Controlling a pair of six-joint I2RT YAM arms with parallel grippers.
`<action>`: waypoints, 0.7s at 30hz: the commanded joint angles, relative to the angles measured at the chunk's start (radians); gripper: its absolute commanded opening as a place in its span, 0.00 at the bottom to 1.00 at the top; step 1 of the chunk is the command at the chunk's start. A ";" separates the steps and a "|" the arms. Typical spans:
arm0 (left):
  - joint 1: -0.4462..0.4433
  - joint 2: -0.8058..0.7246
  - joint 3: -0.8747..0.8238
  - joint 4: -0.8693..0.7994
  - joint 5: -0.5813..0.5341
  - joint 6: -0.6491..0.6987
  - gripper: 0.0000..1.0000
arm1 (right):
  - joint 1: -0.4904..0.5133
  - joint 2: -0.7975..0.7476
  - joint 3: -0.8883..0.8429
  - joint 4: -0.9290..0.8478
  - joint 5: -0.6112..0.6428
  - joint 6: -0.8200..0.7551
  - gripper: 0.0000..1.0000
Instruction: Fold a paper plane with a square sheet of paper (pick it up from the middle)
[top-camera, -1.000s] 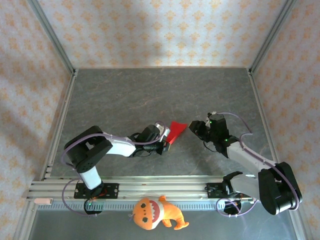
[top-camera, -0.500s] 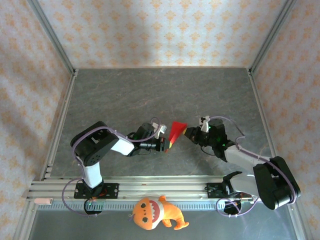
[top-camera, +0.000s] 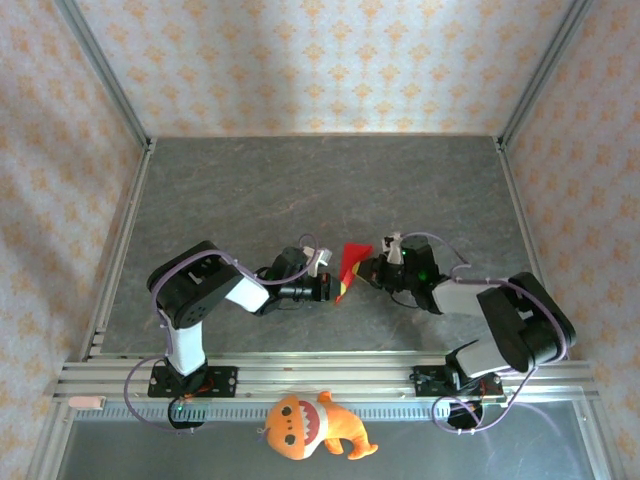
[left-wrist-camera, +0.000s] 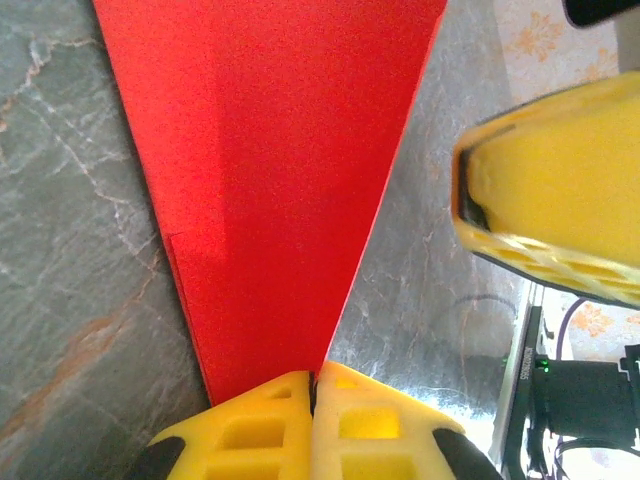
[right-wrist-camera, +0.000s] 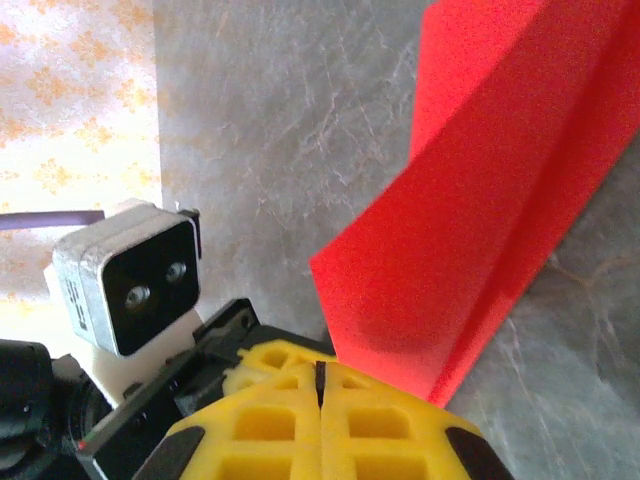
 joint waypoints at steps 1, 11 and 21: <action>-0.014 0.042 -0.023 -0.007 0.014 -0.036 0.00 | 0.004 0.041 0.040 0.068 -0.019 0.004 0.05; -0.002 0.083 -0.024 0.028 0.020 -0.114 0.00 | 0.003 0.143 0.082 0.063 -0.015 -0.013 0.06; 0.000 0.081 -0.042 0.007 -0.013 -0.143 0.00 | -0.016 0.199 0.097 0.084 -0.029 -0.023 0.06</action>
